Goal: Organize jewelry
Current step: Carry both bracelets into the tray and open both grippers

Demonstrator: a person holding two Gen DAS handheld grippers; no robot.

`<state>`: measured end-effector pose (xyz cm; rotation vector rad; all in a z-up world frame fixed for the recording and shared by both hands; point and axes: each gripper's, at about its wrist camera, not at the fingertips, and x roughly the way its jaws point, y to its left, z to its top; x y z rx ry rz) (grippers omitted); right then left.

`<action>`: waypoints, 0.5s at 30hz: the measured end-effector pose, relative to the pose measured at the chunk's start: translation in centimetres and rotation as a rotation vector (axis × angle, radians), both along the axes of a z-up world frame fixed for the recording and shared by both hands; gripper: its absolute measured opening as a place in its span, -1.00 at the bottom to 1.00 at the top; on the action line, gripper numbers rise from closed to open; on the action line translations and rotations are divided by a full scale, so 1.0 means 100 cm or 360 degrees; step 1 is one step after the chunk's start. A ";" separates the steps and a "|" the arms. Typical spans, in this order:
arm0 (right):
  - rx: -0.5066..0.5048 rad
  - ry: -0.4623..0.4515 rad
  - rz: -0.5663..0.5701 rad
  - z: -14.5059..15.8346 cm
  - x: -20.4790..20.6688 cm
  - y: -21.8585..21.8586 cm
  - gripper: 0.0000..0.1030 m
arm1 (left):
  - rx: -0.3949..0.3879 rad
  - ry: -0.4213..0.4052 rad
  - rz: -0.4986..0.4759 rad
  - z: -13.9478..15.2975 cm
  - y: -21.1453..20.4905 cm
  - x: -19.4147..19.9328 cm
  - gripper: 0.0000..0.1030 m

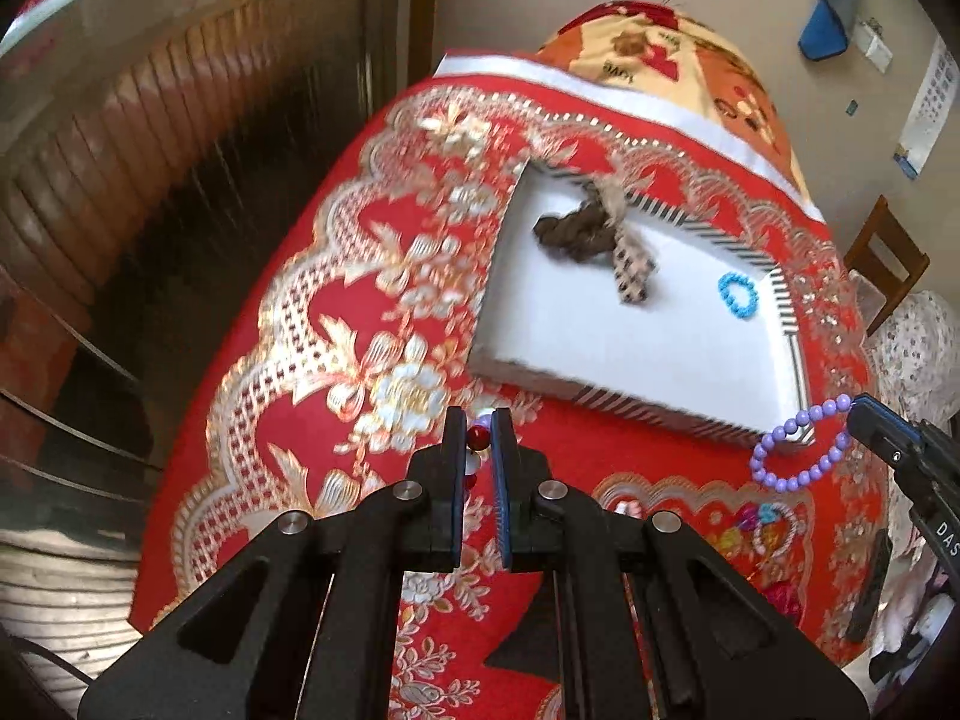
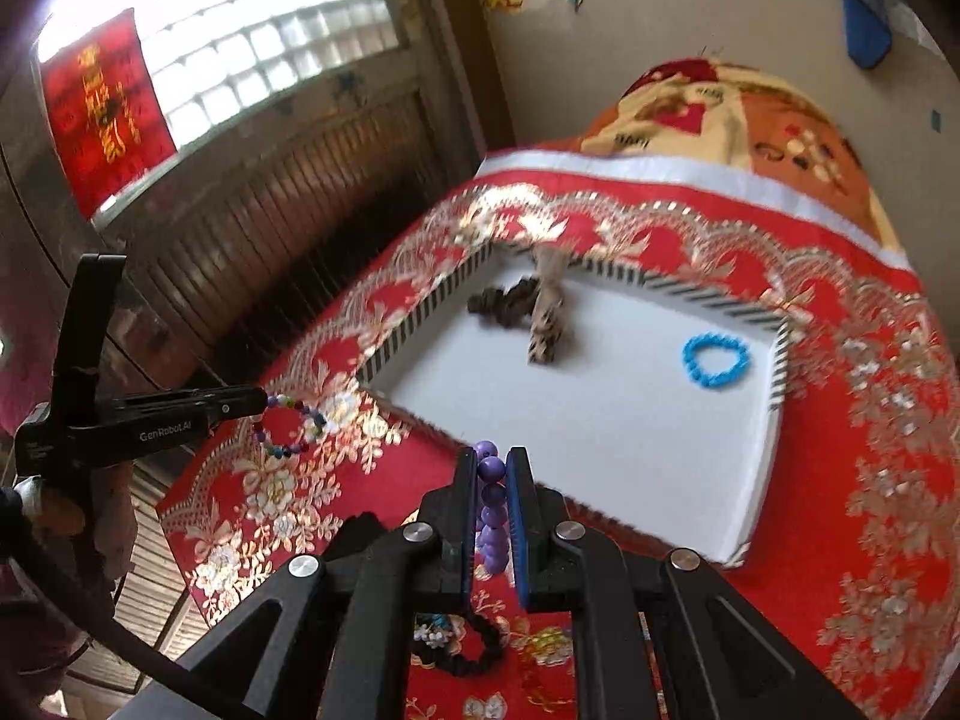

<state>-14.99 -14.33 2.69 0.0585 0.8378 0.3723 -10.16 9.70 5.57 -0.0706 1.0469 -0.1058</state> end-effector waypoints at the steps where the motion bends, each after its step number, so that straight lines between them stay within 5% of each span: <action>1: 0.0001 -0.0014 -0.0013 0.004 0.000 -0.003 -0.83 | 0.0001 -0.0017 -0.0009 0.005 -0.003 0.002 -0.87; 15: -0.0021 -0.0047 -0.0141 0.016 0.019 -0.042 -0.83 | 0.0019 -0.0119 -0.0173 0.031 -0.054 0.047 -0.87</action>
